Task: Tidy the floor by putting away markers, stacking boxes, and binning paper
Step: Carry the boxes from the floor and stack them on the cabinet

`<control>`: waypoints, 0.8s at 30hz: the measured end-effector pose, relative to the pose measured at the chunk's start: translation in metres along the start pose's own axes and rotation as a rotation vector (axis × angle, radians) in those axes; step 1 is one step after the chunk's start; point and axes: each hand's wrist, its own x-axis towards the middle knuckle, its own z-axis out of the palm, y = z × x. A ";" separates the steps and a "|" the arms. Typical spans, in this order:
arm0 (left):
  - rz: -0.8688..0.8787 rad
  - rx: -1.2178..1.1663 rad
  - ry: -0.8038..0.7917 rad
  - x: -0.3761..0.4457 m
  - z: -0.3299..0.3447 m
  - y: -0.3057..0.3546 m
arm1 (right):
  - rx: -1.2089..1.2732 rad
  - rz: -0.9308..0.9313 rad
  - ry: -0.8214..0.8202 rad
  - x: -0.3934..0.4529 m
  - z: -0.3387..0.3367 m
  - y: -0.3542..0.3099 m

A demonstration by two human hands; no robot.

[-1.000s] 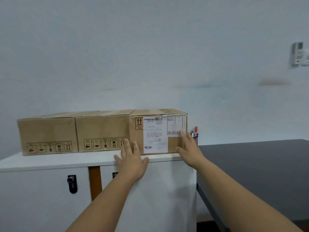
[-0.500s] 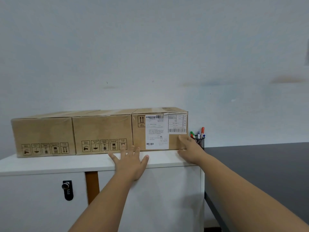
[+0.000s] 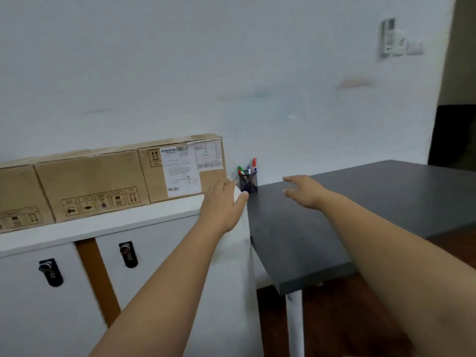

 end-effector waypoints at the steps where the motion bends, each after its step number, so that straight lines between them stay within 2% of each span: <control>1: 0.051 -0.069 0.002 -0.002 0.009 0.024 | 0.003 0.042 0.015 -0.013 -0.017 0.021; 5: 0.255 -0.224 -0.060 -0.016 0.056 0.124 | 0.007 0.246 0.105 -0.076 -0.080 0.112; 8: 0.332 -0.296 -0.162 -0.036 0.099 0.195 | 0.006 0.418 0.170 -0.135 -0.110 0.183; 11: 0.413 -0.341 -0.246 -0.066 0.148 0.253 | 0.009 0.581 0.219 -0.197 -0.124 0.254; 15: 0.539 -0.350 -0.414 -0.114 0.220 0.303 | 0.093 0.804 0.209 -0.272 -0.118 0.342; 19: 0.463 -0.296 -0.658 -0.150 0.292 0.321 | 0.201 0.966 0.223 -0.328 -0.081 0.409; 24: 0.267 -0.204 -0.901 -0.172 0.368 0.304 | 0.480 1.169 0.195 -0.380 0.021 0.463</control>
